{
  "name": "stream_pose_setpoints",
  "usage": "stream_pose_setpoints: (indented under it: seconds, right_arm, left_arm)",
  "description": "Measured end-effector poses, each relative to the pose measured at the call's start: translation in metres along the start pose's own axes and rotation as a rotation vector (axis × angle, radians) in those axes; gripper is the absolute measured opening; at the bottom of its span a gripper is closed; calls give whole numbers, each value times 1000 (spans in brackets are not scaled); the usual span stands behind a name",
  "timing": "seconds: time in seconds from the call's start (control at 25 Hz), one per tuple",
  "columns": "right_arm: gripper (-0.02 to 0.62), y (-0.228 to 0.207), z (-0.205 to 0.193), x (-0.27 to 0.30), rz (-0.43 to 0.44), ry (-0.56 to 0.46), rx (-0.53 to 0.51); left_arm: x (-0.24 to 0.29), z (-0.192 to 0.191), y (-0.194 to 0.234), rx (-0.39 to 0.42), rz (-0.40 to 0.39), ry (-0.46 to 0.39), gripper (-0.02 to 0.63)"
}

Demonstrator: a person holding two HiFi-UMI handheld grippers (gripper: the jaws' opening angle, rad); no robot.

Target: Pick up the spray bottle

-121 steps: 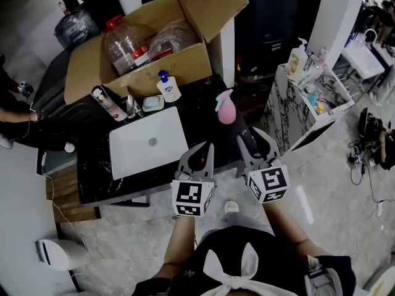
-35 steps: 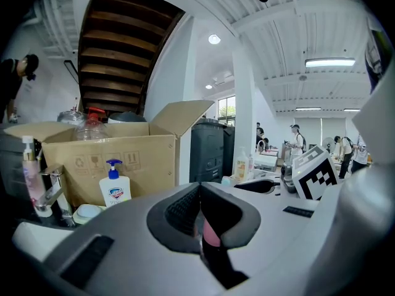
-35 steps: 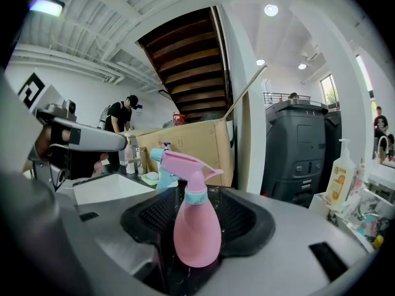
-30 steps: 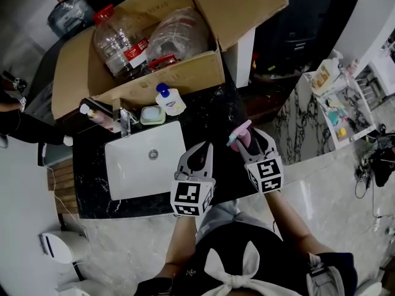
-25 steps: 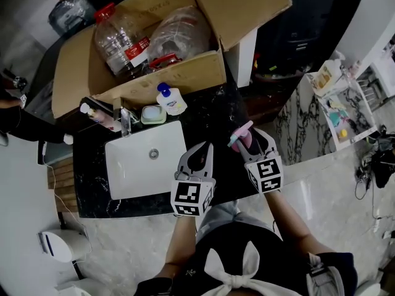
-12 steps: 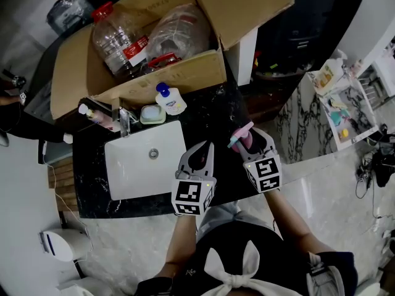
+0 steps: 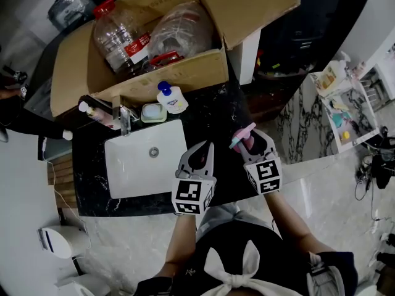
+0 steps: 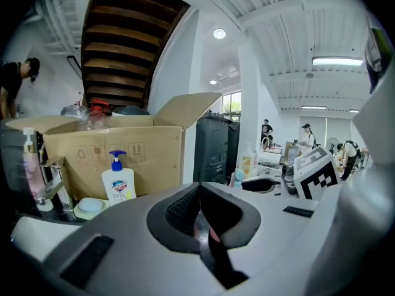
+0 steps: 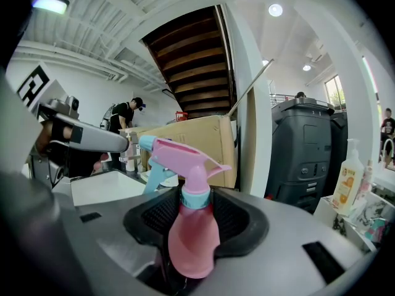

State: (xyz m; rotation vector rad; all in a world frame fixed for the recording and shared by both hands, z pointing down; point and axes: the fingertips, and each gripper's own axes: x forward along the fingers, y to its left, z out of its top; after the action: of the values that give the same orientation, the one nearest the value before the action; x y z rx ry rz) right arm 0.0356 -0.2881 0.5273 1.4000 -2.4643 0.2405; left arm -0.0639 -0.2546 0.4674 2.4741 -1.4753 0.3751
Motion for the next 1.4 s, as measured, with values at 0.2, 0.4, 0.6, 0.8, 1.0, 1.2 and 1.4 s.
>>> stream_pose_setpoints:
  seconds: [0.2, 0.4, 0.6, 0.8, 1.0, 1.2, 1.4]
  right_arm:
    - [173, 1, -1, 0, 0, -5, -7]
    - [173, 1, 0, 1, -1, 0, -9]
    - [170, 1, -1, 0, -2, 11, -14]
    - [167, 1, 1, 0, -1, 11, -21]
    - [164, 3, 6, -1, -2, 5, -28]
    - [163, 4, 16, -4, -2, -11, -33]
    - [161, 5, 28, -11, -13, -34, -32]
  left_arm:
    - [4, 0, -1, 3, -8, -1, 26]
    - [9, -1, -3, 5, -20, 6, 26]
    - [11, -3, -9, 17, -37, 19, 26]
    - [9, -2, -9, 24, -35, 18, 26]
    - [5, 2, -8, 28, -32, 11, 26]
    - [1, 4, -8, 30, -32, -2, 26]
    - [-6, 6, -9, 29, -30, -14, 26]
